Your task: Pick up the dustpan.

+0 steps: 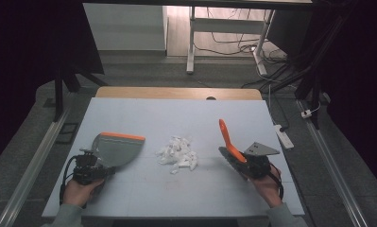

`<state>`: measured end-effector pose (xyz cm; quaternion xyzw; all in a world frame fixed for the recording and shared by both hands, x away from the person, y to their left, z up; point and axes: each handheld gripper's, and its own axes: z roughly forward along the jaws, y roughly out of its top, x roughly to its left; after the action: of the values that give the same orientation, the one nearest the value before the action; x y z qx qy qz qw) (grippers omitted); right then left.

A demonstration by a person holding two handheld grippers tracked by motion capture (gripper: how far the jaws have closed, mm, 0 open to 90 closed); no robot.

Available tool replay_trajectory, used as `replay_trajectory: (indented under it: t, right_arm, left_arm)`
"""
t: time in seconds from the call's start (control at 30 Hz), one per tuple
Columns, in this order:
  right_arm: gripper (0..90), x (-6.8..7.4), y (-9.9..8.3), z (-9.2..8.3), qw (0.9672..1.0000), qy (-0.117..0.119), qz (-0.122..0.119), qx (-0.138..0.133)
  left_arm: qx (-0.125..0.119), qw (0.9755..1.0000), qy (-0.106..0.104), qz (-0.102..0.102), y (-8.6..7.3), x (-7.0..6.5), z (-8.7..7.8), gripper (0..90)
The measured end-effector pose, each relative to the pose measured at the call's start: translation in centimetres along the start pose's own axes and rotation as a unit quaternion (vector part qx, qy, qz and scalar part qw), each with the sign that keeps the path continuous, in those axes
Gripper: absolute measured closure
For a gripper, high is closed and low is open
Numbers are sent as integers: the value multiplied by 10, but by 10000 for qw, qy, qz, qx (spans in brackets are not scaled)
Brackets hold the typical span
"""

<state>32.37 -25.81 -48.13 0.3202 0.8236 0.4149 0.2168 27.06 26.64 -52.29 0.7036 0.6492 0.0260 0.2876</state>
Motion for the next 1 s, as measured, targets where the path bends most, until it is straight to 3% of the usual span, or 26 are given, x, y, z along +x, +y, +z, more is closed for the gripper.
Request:
replay_trajectory:
  t: [0.5, 1.0]
  right_arm:
    - [698, 0, 0, -1, 10000, -12, 5, -9]
    - [697, -1, 0, -1, 10000, -28, 0, -24]
  left_arm:
    - [-247, 9996, -62, 125, -2, 11, -5, 612]
    - [-639, 9974, -176, 299, -4, 17, -15, 612]
